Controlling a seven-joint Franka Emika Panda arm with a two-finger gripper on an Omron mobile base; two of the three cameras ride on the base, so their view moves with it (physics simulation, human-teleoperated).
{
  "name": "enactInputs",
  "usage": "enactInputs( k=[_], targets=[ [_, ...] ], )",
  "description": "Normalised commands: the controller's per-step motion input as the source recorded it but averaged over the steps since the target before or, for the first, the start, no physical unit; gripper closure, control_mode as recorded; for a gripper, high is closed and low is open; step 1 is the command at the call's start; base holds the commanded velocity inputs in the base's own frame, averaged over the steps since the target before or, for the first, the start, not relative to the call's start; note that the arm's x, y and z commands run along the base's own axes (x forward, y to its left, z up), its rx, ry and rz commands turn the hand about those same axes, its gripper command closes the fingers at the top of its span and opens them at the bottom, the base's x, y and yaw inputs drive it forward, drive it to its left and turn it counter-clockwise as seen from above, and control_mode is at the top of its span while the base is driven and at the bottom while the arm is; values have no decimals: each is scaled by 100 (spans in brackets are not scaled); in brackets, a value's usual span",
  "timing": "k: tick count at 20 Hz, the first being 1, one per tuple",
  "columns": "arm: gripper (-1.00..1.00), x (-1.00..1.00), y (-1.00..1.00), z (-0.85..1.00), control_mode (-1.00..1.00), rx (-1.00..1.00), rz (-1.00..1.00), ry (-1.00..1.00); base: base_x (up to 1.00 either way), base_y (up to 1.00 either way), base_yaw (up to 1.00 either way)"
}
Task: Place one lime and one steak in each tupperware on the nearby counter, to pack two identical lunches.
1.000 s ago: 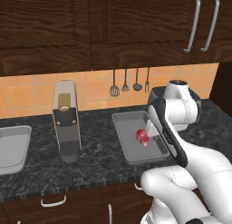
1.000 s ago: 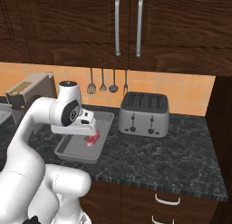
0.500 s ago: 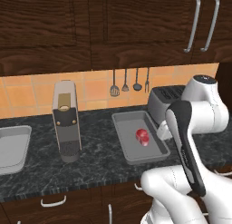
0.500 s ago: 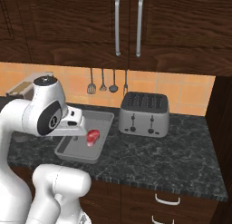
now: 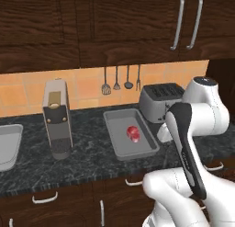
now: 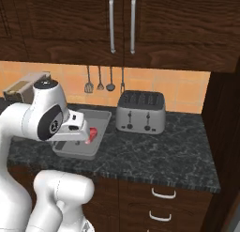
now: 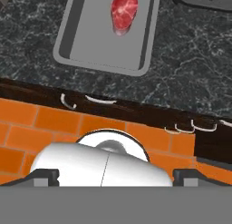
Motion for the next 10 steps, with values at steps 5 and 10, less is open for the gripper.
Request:
enactInputs(
  k=[5,10],
  targets=[
    [-100,0,0,0,100,0,0,0,-67,-92,-36],
    [-100,0,0,0,100,0,0,0,-20,-100,-47]
  ],
)
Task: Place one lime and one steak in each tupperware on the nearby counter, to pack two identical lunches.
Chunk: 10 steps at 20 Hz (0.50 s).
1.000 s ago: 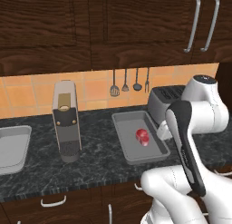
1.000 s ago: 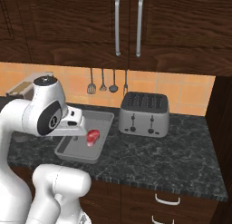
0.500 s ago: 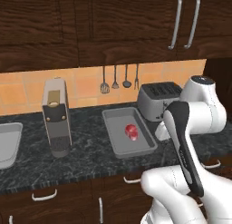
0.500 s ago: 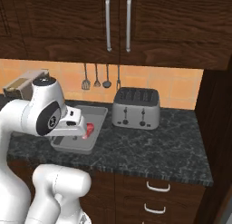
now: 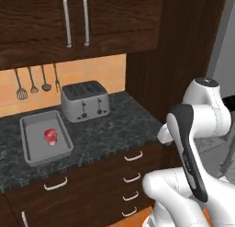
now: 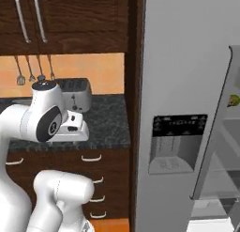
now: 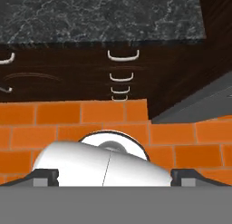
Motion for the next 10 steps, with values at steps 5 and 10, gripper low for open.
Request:
enactInputs(
  k=[5,10],
  targets=[
    [-100,0,0,0,100,0,0,0,-9,-100,-51],
    [-100,0,0,0,100,0,0,0,-52,-100,3]
  ],
)
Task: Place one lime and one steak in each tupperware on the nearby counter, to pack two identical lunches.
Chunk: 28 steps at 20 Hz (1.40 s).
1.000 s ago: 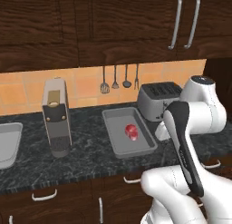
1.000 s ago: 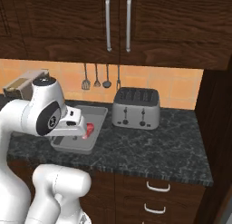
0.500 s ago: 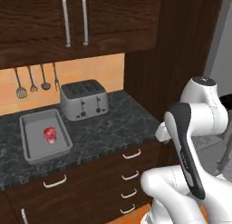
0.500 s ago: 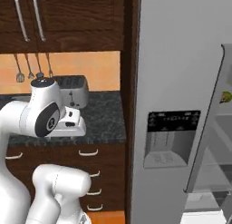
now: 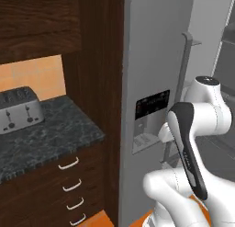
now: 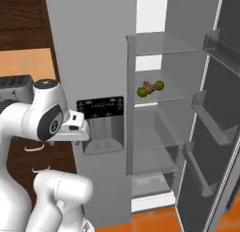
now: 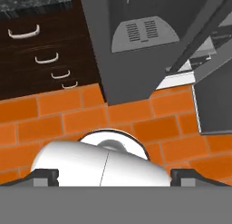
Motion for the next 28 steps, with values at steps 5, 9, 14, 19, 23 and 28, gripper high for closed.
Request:
enactInputs(
  k=[5,9,14,19,23,28],
  targets=[
    [-100,0,0,0,100,0,0,0,50,-87,31],
    [-100,0,0,0,100,0,0,0,70,-76,43],
    [-100,0,0,0,100,0,0,0,31,-74,16],
    [-100,0,0,0,100,0,0,0,15,-17,11],
    [-100,0,0,0,100,0,0,0,47,-1,4],
    [-100,0,0,0,100,0,0,0,36,-26,9]
  ],
)
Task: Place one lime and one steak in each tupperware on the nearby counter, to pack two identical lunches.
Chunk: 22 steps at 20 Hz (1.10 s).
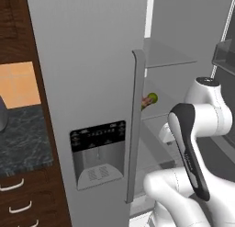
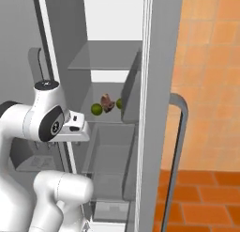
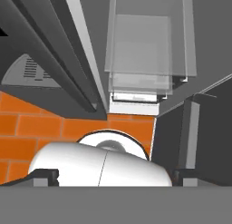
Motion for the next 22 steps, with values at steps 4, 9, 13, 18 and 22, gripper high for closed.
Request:
enactInputs(
  k=[4,9,13,18,22],
  targets=[
    [-100,0,0,0,100,0,0,0,14,-39,16],
    [-100,0,0,0,100,0,0,0,34,-42,8],
    [-100,0,0,0,100,0,0,0,35,-9,0],
    [-100,0,0,0,100,0,0,0,4,0,0],
    [-100,0,0,0,100,0,0,0,0,0,0]
  ],
)
